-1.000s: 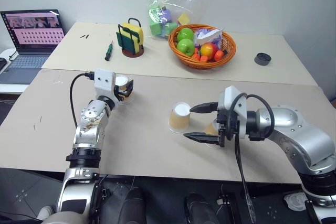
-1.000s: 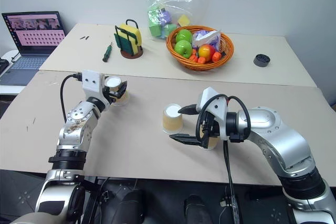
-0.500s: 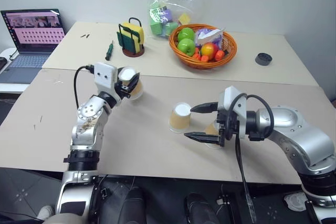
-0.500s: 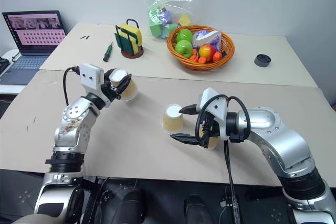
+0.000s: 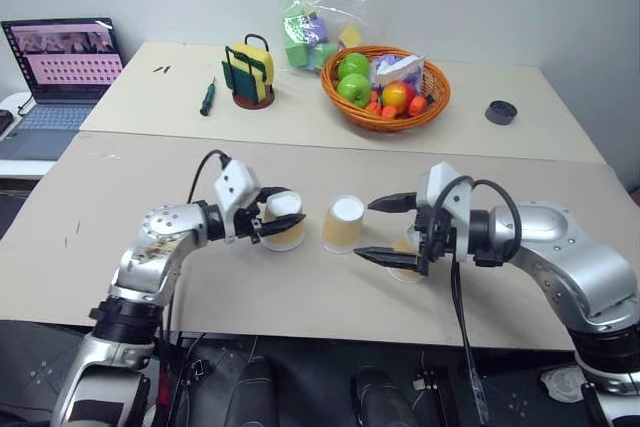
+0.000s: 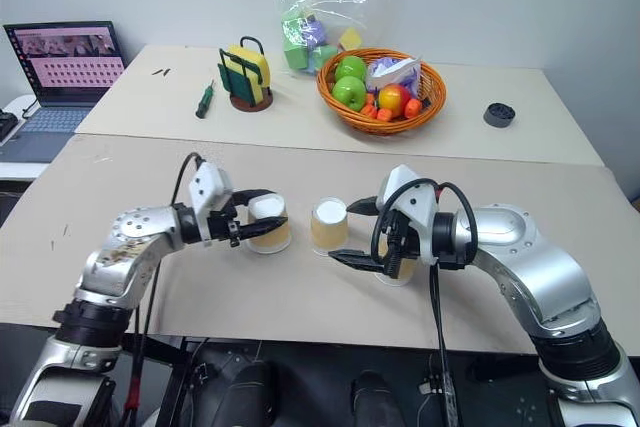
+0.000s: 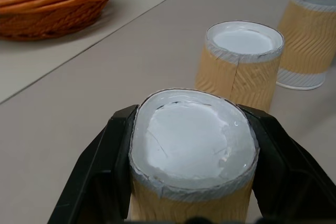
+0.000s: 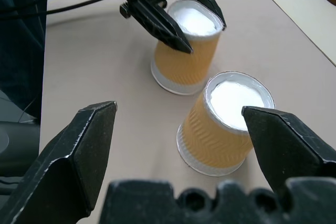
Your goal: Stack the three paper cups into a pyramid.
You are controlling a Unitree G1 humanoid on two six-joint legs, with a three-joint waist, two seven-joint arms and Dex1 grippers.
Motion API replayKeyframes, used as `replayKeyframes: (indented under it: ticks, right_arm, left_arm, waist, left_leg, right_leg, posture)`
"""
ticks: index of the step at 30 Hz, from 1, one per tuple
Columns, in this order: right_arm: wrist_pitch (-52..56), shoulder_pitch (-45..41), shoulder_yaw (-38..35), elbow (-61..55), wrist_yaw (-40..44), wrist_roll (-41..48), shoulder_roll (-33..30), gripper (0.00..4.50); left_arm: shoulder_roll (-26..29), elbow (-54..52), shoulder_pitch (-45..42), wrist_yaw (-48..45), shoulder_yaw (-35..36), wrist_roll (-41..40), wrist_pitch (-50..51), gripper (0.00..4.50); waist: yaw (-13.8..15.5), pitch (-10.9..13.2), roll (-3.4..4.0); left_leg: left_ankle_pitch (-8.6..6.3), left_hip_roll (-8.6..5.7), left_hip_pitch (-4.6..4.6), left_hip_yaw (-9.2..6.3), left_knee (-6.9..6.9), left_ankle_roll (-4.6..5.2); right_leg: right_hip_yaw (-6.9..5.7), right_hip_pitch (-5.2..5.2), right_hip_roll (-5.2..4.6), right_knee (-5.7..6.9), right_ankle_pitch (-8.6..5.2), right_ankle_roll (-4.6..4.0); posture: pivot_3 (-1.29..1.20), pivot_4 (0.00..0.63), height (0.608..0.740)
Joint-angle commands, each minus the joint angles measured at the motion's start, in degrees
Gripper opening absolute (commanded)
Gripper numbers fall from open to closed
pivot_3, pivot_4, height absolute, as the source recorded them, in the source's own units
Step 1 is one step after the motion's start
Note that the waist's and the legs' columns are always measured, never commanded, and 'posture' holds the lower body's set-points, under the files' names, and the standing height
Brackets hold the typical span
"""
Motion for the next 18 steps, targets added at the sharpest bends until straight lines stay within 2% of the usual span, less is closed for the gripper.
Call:
replayKeyframes:
  ticks: [1,9,11,14,18]
  right_arm:
    - [0.2,0.0,-3.2,-2.5,-0.6,1.1,-0.8,4.5]
    - [1.2,1.1,-4.7,-3.9,-1.6,1.8,-1.7,4.5]
    - [1.5,1.2,-4.8,-4.1,-1.9,1.9,-1.8,4.5]
    - [1.7,1.3,-5.1,-4.3,-2.2,2.1,-1.6,4.5]
    - [1.6,1.4,-5.5,-3.9,-2.0,2.2,-1.8,4.5]
  left_arm:
    - [-2.6,1.9,-1.3,-1.3,-3.2,2.2,-3.1,2.43]
    - [-4.3,3.6,-1.5,-2.3,-4.1,3.1,-4.6,2.43]
    - [-4.1,3.4,-1.7,-2.6,-3.8,2.9,-4.5,3.4]
    - [-3.6,2.7,-2.1,-3.0,-3.4,2.6,-3.7,4.46]
    - [-1.1,-2.6,-3.5,-4.9,-0.1,-2.3,3.0,4.46]
  waist:
    - [0.0,0.0,0.0]
    - [0.0,0.0,0.01]
    - [0.0,0.0,0.01]
    - [-0.1,0.0,0.01]
    - [-0.2,0.0,0.0]
  left_leg:
    - [0.0,0.0,0.0,0.0,0.0,0.0]
    - [0.0,0.0,0.01,-0.01,0.01,0.01]
    - [0.0,0.0,0.01,-0.01,0.01,0.01]
    - [0.0,0.0,-0.01,0.0,0.0,0.01]
    - [0.0,0.0,-0.01,-0.01,0.0,0.01]
  right_leg:
    - [0.0,0.0,0.0,0.0,0.0,0.0]
    - [0.01,0.04,0.0,0.0,0.0,0.01]
    - [0.01,0.04,0.0,0.0,0.0,0.01]
    - [0.01,0.0,0.01,0.0,0.0,0.01]
    - [0.01,-0.02,0.01,0.0,-0.01,0.01]
  posture:
    - [0.0,0.15,0.669]
    - [0.0,0.15,0.669]
    - [0.0,0.15,0.669]
    - [0.0,0.15,0.669]
    - [0.0,0.15,0.669]
